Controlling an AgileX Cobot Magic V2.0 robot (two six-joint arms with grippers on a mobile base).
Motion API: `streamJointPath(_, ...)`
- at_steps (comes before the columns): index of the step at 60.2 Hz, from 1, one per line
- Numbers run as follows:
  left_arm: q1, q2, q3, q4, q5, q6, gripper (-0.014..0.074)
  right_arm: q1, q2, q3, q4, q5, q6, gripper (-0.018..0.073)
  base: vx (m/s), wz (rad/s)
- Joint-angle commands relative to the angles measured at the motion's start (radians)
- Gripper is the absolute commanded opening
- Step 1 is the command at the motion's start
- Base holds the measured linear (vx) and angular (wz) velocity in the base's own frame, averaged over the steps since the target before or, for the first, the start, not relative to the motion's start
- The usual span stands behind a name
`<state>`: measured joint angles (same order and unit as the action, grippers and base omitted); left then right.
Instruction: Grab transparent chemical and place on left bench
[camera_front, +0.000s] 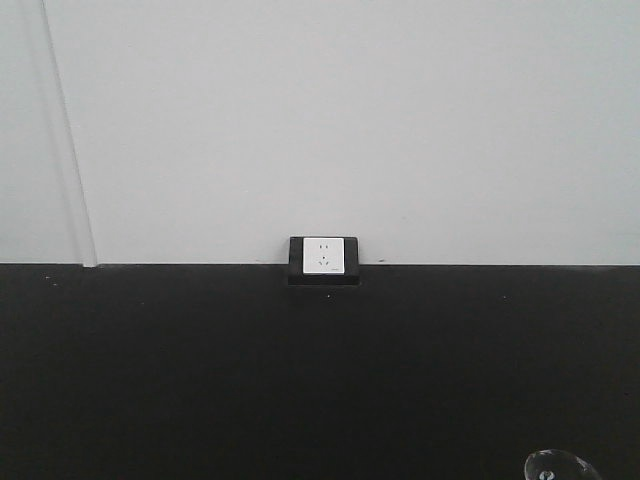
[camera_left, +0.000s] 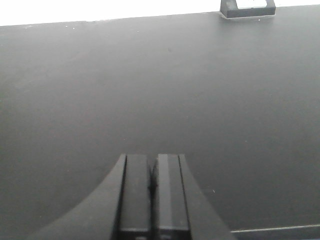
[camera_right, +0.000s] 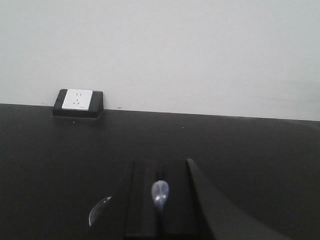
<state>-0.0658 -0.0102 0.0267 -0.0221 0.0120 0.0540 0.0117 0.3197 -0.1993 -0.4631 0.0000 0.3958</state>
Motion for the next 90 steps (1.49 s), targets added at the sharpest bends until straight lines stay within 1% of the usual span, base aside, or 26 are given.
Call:
streamJointPath(1,-0.002,-0.019,0.016,-0.001,-0.078,-0.008,-0.0003,-0.003,0.007,-0.03,-0.006,-0.07,0.001,0.0,0.0,0.0)
streamJointPath(47,-0.002,-0.019,0.016,-0.001,-0.078,-0.008,-0.0003,-0.003,0.007,-0.03,-0.006,-0.07,-0.002,0.0,-0.02,-0.01)
streamJointPath(90,-0.002,-0.019,0.016,-0.001,-0.078,-0.008,-0.0003,-0.003,0.007,-0.03,-0.006,-0.07,-0.002,0.0,-0.24,-0.02)
